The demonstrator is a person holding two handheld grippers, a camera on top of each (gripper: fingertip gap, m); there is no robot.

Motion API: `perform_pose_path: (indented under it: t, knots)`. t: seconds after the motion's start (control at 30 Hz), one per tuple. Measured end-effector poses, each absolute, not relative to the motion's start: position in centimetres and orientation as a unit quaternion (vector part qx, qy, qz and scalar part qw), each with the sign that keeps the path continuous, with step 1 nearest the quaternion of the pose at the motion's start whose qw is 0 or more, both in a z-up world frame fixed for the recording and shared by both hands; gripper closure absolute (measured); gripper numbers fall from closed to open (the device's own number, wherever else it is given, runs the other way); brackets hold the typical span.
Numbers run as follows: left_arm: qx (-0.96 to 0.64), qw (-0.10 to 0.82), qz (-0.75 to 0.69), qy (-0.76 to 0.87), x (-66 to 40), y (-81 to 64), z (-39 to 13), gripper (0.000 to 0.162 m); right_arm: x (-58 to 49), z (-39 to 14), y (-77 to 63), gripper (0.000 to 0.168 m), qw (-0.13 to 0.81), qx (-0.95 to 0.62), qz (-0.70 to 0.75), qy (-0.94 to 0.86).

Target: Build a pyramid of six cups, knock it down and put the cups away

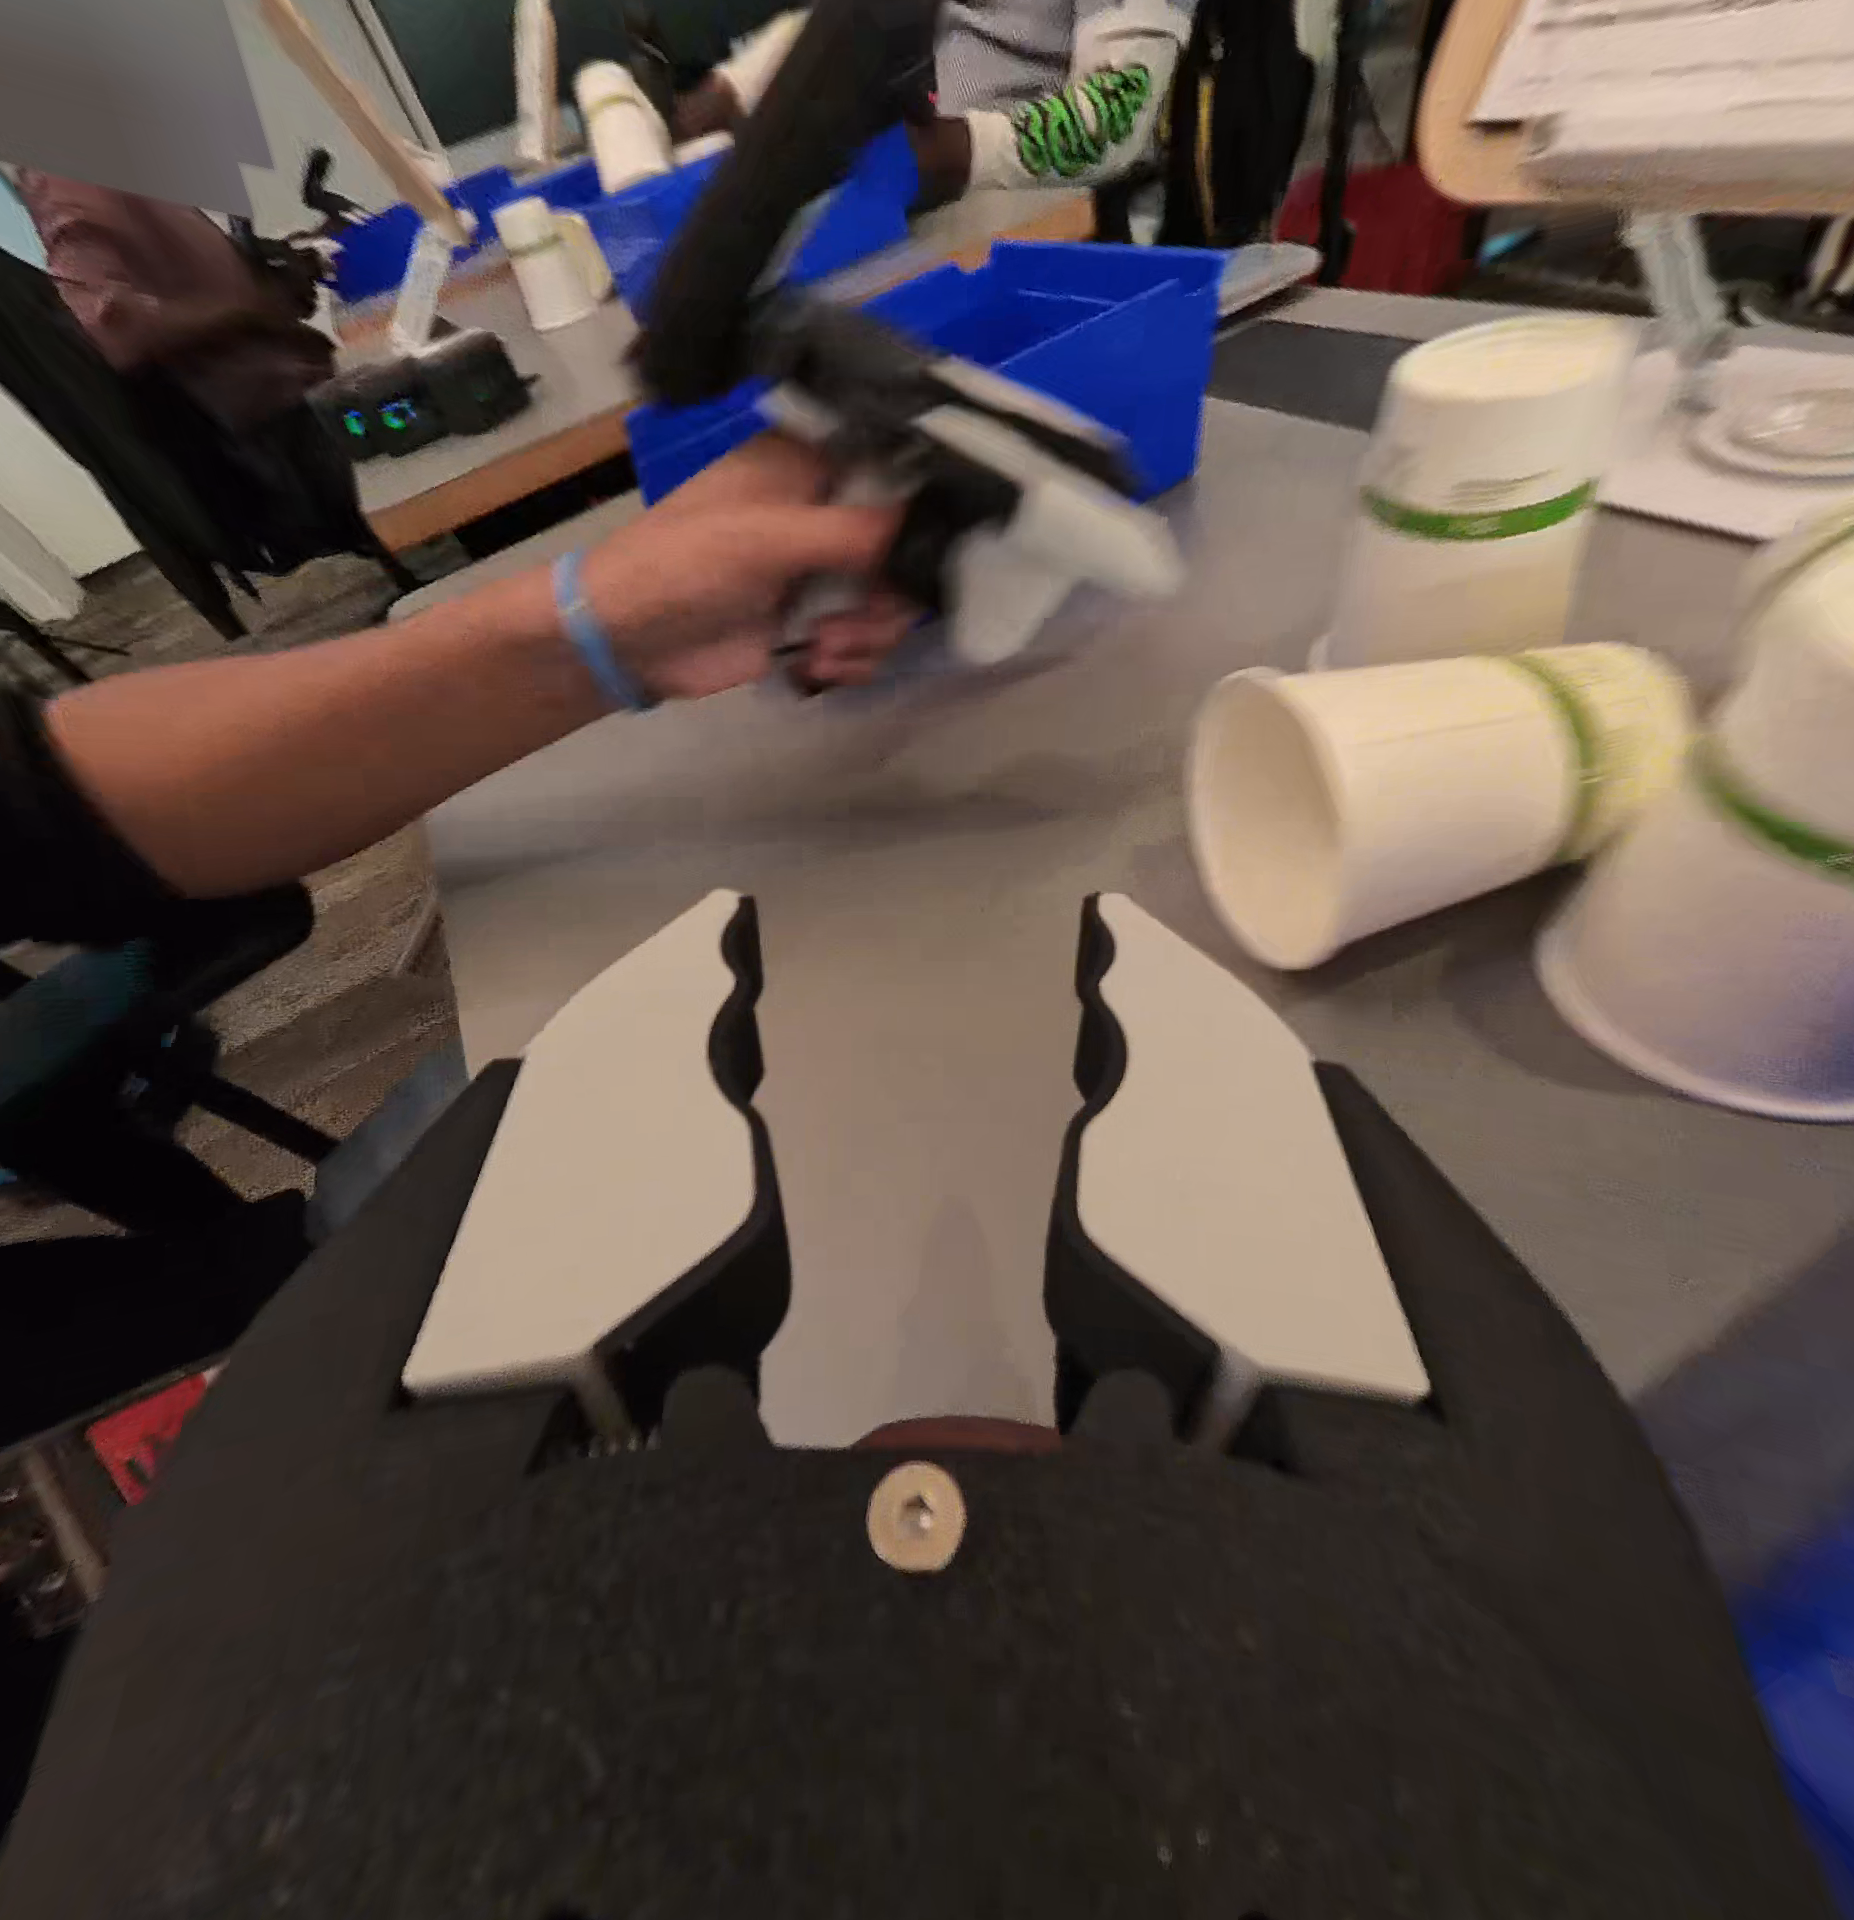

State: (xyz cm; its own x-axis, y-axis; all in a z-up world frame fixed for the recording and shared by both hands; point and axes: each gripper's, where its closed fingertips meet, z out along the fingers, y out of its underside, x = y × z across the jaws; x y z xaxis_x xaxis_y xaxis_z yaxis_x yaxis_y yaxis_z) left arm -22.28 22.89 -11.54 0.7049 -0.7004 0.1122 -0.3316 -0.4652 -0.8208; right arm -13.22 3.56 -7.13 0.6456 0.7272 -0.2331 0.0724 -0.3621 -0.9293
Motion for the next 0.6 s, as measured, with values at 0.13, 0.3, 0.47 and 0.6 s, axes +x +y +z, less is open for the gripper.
perform_pose_path:
  t: [0.13,0.3,0.47,0.6]
  knots:
    - [-0.827,0.416,-0.195,0.325,-18.9,28.2,-12.3,0.051,-15.3,-11.4,1.0,0.112,0.478,-0.771,0.258,-0.332]
    - [-0.828,0.412,-0.196,0.327,-16.1,31.5,-13.0,0.051,-16.2,-12.0,-0.3,0.117,0.457,-0.772,0.314,-0.311]
    - [-0.822,0.413,-0.233,0.315,-15.3,32.4,-12.6,0.087,-15.0,-11.9,1.1,0.115,0.485,-0.768,0.307,-0.285]
    - [-0.812,0.397,-0.336,0.267,-16.5,31.3,-10.4,0.087,-13.6,-11.3,2.7,0.11,0.533,-0.752,0.282,-0.266]
